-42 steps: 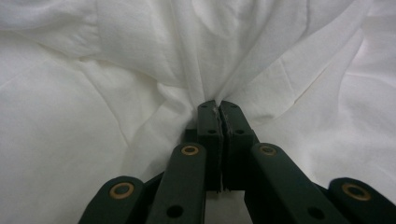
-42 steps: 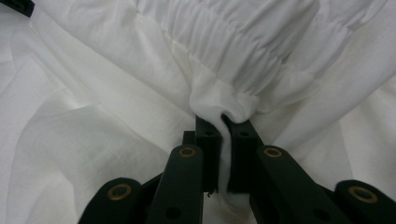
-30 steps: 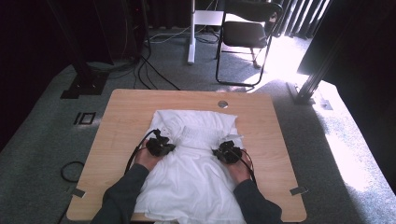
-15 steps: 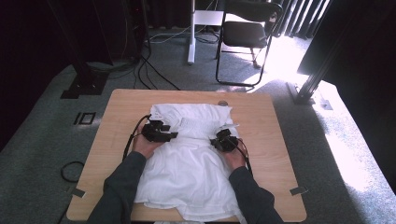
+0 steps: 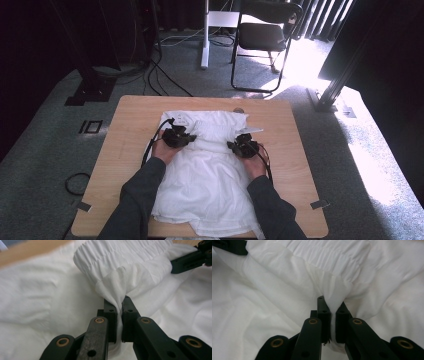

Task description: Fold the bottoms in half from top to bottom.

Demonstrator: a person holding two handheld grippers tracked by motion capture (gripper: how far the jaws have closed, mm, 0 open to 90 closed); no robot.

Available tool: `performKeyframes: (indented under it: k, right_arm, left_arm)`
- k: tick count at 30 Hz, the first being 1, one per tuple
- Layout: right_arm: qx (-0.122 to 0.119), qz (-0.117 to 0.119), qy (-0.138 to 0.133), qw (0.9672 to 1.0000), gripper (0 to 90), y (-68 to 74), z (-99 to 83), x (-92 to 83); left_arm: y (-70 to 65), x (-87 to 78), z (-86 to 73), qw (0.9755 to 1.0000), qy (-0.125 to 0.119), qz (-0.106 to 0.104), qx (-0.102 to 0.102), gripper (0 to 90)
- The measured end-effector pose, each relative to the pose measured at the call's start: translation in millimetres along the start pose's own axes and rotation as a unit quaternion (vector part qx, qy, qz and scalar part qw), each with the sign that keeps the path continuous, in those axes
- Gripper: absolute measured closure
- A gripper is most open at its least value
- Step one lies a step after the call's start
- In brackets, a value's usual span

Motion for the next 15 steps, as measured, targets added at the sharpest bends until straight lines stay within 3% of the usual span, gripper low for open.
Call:
performKeyframes:
  k: [4, 9, 12, 15]
  right_arm:
    - [-0.010, -0.006, -0.048, 0.9988, 86.6, 3.6, 20.5, -26.2]
    - [-0.035, -0.008, -0.103, 0.9940, 86.7, 17.1, 43.0, -59.8]
    - [-0.051, -0.001, -0.128, 0.9905, 86.6, 27.3, 48.6, -80.9]
    - [-0.072, 0.011, -0.132, 0.9885, 86.5, 39.0, 43.4, -100.1]
  left_arm:
    - [-6.8, -31.6, 16.7, 0.9988, -0.046, 0.005, 0.013, 87.9]
    - [-19.2, -73.7, 31.5, 0.9952, -0.094, -0.003, 0.026, 88.2]
    - [-32.0, -96.3, 29.5, 0.9935, -0.106, -0.012, 0.037, 88.1]
    - [-44.1, -109.9, 16.0, 0.9927, -0.111, -0.023, 0.042, 87.9]
Point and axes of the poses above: each handheld gripper's, and its own axes: x roughly forward along the jaws, z roughly out of its top, y roughly to its left, the point moved 1 cm from there along x, roughly forward along the jaws
